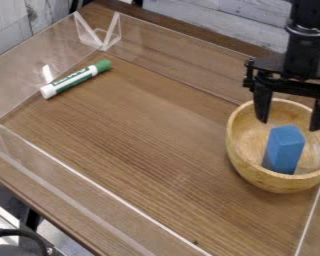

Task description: Remove the blue block from inside the brown bowl and put it on the table

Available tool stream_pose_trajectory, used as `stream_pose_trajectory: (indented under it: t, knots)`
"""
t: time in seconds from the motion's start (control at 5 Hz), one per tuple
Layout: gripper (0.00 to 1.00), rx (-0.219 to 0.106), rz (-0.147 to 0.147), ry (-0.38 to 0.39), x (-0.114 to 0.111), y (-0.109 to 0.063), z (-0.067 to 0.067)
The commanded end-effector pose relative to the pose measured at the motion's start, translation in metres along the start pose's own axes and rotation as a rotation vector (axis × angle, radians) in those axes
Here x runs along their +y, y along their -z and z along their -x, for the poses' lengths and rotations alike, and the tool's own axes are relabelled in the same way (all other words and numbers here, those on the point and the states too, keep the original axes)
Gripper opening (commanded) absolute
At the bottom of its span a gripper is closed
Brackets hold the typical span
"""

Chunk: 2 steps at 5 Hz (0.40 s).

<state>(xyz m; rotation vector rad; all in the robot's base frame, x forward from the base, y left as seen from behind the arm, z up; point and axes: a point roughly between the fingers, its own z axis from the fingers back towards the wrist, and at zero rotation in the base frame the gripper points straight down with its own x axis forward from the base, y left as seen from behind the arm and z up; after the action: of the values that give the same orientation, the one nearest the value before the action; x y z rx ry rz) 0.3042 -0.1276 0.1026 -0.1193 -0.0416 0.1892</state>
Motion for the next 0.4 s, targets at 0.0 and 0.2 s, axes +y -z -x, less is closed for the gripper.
stream_pose_trajectory:
  t: [0.0, 0.2]
  knots:
    - [1.0, -0.035, 0.028, 0.009, -0.0074, -0.0051, -0.0022]
    - [1.0, -0.038, 0.036, 0.01, -0.0096, 0.0008, -0.0009]
